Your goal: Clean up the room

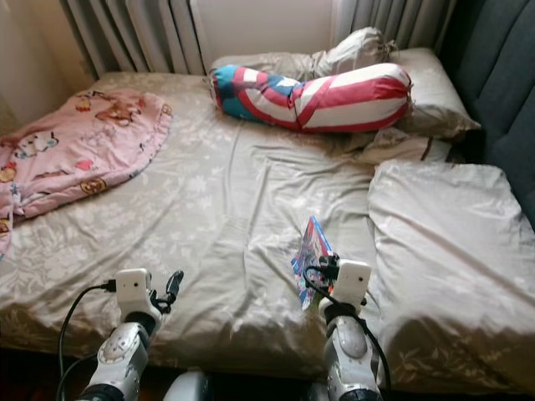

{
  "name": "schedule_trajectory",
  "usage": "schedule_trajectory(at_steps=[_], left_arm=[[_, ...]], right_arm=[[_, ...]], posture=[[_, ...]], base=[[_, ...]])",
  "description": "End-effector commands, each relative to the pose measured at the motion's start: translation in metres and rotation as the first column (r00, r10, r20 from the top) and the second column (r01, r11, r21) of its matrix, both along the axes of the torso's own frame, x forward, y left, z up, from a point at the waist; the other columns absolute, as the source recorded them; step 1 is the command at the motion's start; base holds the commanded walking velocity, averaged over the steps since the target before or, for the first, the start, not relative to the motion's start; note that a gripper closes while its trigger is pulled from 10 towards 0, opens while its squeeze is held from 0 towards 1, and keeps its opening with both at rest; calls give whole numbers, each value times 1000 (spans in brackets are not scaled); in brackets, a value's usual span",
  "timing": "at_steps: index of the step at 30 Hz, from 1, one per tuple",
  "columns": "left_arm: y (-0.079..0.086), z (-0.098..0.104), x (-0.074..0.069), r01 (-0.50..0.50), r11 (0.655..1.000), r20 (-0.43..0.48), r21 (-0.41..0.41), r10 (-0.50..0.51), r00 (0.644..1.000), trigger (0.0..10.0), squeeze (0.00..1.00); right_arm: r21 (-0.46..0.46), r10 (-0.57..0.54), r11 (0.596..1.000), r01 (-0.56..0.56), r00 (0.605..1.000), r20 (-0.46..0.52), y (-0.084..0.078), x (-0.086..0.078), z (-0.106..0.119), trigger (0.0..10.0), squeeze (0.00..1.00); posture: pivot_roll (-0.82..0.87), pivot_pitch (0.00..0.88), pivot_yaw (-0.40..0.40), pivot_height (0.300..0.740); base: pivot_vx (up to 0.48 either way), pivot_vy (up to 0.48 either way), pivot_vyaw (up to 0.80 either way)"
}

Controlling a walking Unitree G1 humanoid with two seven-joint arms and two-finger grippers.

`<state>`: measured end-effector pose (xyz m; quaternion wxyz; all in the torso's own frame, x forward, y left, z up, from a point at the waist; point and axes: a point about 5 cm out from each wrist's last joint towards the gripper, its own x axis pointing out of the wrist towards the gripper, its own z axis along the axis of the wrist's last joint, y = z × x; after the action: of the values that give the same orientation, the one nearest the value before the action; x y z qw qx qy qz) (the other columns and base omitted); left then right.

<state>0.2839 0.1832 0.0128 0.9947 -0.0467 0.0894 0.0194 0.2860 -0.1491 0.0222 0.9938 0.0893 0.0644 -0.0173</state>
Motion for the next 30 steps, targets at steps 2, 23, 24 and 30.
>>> schedule_trajectory(at_steps=[2, 23, 24, 30], left_arm=[[3, 2, 1, -11, 1000, 14, -8, 11, 1000, 10000, 0], [6, 6, 5, 5, 1000, 24, -20, -4, 1000, 10000, 0], [6, 6, 6, 6, 1000, 22, -21, -5, 1000, 10000, 0], [6, 6, 6, 7, 1000, 17, -22, -7, 1000, 10000, 0]], right_arm=[[4, 14, 1000, -14, 998, 63, 3, 5, 11, 10000, 0], [22, 5, 1000, -7, 996, 86, 2, 7, 14, 10000, 0], [22, 7, 1000, -9, 996, 87, 2, 7, 14, 10000, 0], [28, 13, 999, -16, 995, 94, 3, 8, 15, 10000, 0]], posture=[[40, 33, 19, 641], [42, 30, 20, 641], [42, 31, 19, 641], [42, 31, 21, 641]], base=[[0, 0, 0], [0, 0, 0], [0, 0, 0], [220, 0, 0]])
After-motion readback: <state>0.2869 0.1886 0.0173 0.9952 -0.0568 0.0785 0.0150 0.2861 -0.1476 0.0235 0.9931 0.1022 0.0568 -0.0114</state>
